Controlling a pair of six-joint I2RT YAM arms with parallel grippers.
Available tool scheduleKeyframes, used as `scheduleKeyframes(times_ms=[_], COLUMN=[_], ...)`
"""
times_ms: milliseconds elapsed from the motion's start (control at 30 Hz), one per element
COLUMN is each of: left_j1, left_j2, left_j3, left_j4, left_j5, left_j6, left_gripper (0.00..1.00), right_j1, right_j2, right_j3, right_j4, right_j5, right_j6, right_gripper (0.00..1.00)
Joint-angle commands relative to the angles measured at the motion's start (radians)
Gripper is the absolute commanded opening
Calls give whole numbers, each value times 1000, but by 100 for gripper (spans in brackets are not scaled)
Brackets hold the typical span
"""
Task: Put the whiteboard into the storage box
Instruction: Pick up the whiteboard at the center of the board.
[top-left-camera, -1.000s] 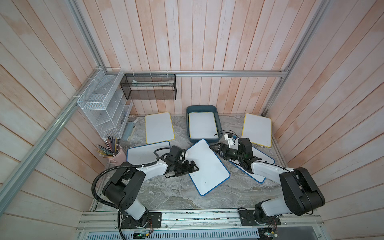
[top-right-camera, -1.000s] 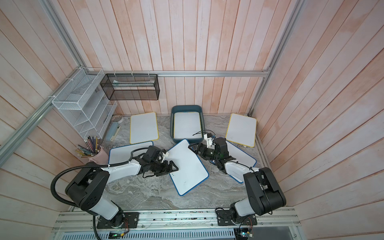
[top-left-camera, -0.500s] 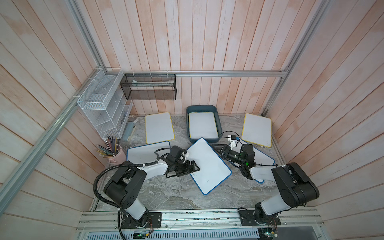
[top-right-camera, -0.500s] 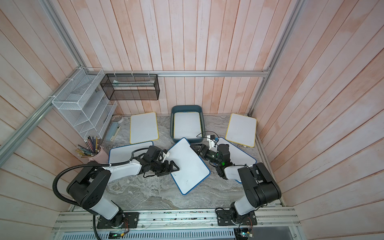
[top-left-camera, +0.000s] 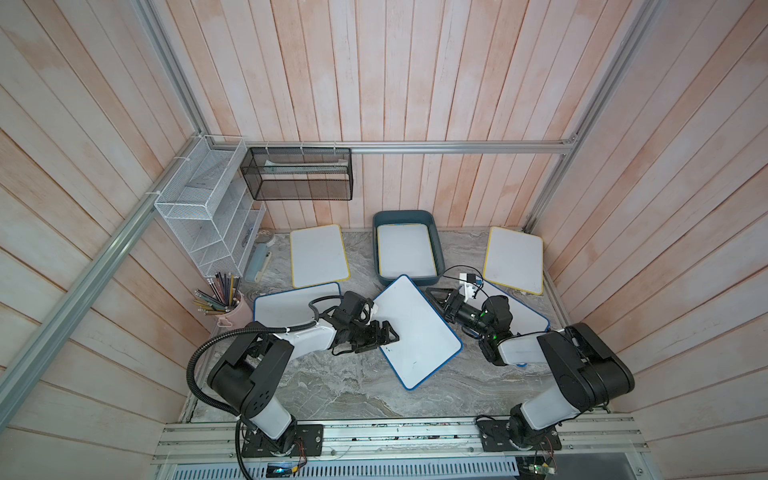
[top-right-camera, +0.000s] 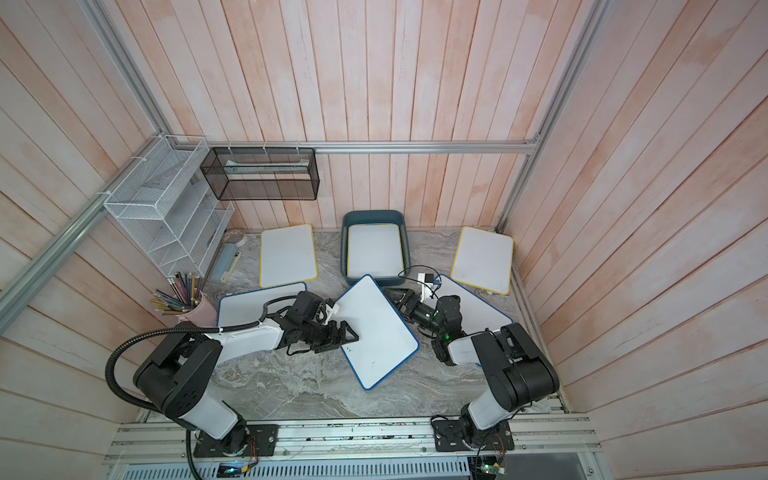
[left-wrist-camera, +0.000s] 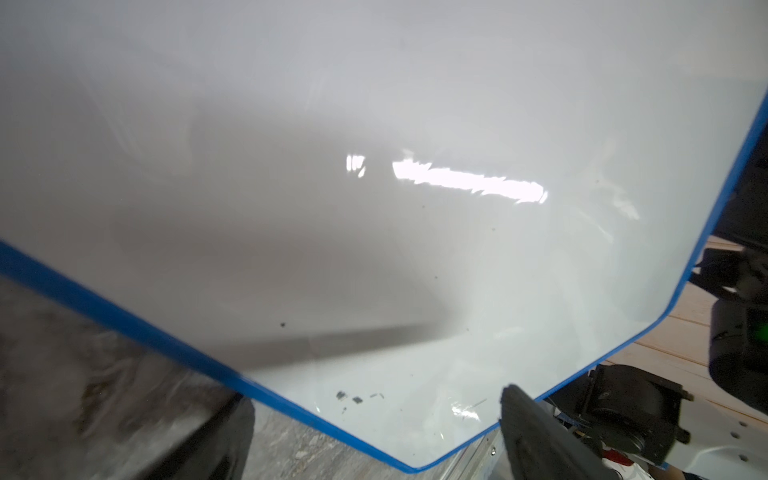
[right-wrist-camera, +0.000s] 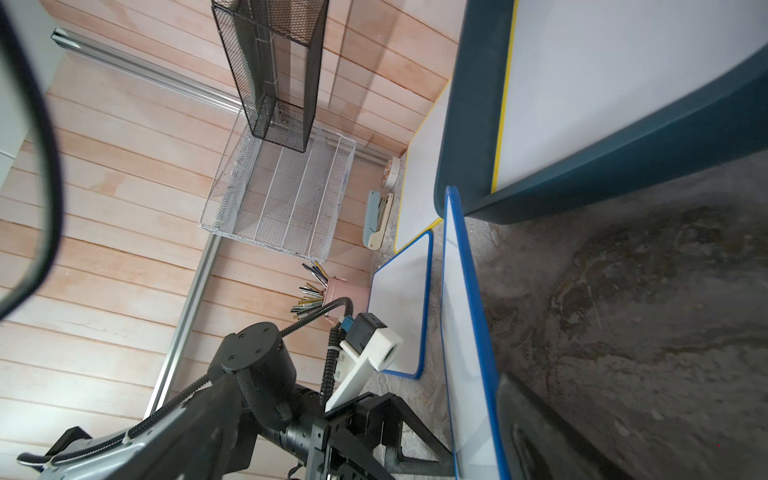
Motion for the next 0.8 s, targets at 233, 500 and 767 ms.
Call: scheduleKeyframes(times_ms=[233, 500, 767], left_j1=[-46, -46, -46], left_j2=[151, 147, 146], left_j3=[-52, -47, -51], left_j4=[53, 53, 57], left_j5=[-33, -36, -36], left_j6=[46, 47, 49], left_gripper=[94, 94, 94], right_j1=[158, 205, 231], right_j2=[-85, -52, 33], right_j3=[-21, -70, -105], right_j4=[-586, -304, -71], right_j5=[-135, -67, -51], right_j6=[9, 213, 339], right_gripper=[96, 96, 96])
